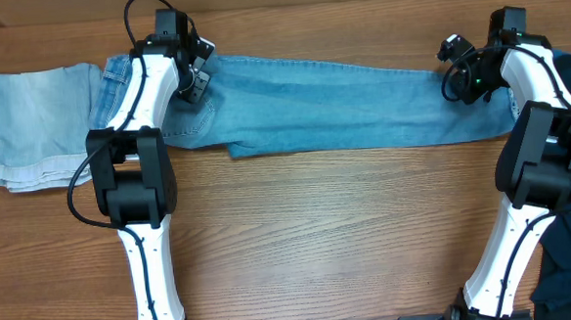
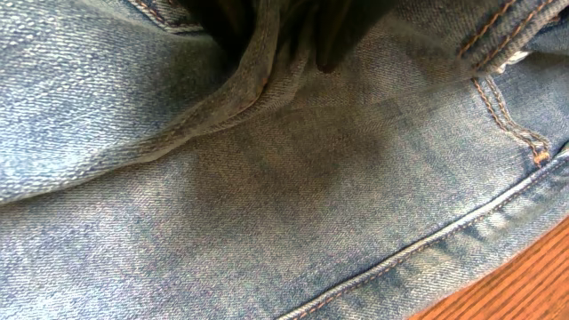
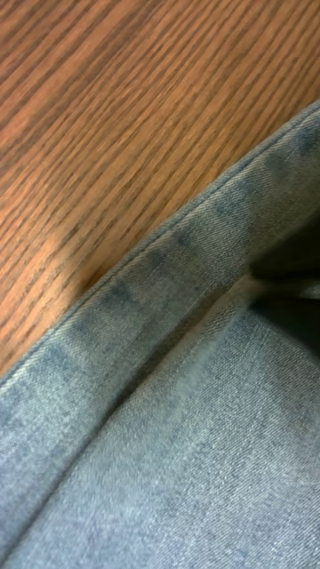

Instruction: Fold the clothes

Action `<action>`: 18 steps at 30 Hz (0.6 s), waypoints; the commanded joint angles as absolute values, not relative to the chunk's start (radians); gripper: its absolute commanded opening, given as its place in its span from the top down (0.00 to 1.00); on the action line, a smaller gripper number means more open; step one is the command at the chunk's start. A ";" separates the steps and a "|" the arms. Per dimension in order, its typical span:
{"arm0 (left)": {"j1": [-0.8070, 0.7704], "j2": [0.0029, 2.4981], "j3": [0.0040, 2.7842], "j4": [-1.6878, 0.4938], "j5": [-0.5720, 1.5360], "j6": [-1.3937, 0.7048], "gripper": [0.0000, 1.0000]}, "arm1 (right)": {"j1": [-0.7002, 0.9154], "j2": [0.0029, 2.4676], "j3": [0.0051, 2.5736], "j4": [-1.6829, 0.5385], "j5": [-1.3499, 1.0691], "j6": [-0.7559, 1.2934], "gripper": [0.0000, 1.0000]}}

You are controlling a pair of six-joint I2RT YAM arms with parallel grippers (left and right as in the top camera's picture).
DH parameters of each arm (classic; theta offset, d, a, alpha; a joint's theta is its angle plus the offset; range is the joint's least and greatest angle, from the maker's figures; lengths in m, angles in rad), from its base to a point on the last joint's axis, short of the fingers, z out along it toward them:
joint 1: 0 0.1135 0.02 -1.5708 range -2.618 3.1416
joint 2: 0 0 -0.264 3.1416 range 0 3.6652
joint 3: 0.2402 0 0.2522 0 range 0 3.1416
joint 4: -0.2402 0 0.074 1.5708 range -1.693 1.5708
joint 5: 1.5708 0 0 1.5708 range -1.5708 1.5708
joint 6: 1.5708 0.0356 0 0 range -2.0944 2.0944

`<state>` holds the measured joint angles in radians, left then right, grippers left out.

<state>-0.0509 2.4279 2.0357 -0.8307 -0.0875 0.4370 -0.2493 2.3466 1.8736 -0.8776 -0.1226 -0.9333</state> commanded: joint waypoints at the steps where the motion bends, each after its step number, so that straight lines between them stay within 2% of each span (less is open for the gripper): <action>1: -0.046 2.413 2.116 -0.890 -0.115 0.381 0.88 | -0.249 2.363 1.930 -0.884 -0.133 -0.882 0.96; 8: -0.046 2.408 2.307 -0.999 -0.115 0.370 0.96 | -0.249 2.355 2.049 -0.937 -0.133 -0.834 0.96; 18: -0.044 2.407 2.307 -1.002 -0.191 0.370 0.96 | -0.248 2.336 2.122 -0.937 -0.137 -0.833 0.96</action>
